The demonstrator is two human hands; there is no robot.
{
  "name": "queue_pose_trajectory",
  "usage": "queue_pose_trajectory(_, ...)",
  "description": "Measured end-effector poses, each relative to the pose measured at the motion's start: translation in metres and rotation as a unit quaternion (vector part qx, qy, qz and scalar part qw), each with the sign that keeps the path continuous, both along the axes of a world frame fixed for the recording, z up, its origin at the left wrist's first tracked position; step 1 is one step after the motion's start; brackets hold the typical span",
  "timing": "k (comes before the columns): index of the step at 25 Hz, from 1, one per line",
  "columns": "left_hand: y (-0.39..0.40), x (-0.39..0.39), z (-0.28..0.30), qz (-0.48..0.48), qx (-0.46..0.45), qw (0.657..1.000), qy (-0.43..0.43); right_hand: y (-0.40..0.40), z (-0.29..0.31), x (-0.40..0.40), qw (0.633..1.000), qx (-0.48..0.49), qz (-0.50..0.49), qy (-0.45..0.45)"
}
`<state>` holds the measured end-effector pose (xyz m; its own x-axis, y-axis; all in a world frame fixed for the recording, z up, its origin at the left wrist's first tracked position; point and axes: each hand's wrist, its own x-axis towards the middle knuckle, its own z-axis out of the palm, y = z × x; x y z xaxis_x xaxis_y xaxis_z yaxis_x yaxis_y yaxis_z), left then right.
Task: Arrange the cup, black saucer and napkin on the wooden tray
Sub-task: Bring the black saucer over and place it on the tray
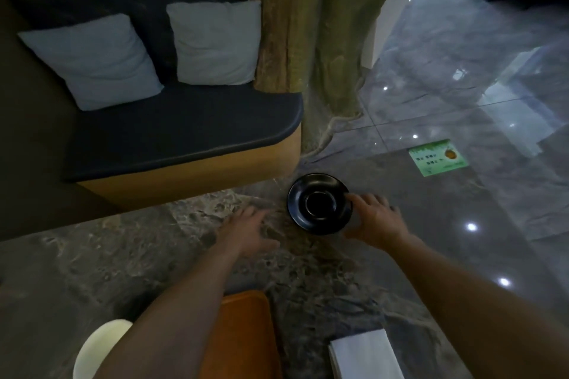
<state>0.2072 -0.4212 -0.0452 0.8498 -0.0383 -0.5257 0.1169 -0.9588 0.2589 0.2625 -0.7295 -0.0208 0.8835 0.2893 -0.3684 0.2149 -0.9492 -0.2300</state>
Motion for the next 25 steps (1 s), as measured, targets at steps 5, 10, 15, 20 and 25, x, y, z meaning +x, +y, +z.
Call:
queue_pose_trajectory(5,-0.015,0.027,-0.009,0.0,-0.011,1.0,0.0,-0.002,-0.017,0.025,0.998,0.001,-0.003,0.055)
queue_pose_trajectory(10,-0.035,0.045,-0.023,0.0,-0.03,0.999,0.022,-0.006,-0.038,0.035,0.997,-0.011,0.005,0.08)
queue_pose_trajectory(15,-0.044,0.049,-0.035,0.028,-0.049,0.998,0.011,-0.008,-0.055,0.039,0.997,0.025,0.002,0.078)
queue_pose_trajectory(20,-0.049,0.047,-0.041,0.05,-0.061,0.997,0.001,-0.009,-0.066,0.035,0.995,0.064,-0.017,0.075)
queue_pose_trajectory(25,-0.053,0.041,-0.037,0.068,-0.074,0.995,-0.001,-0.01,-0.068,0.034,0.994,0.081,-0.021,0.077)
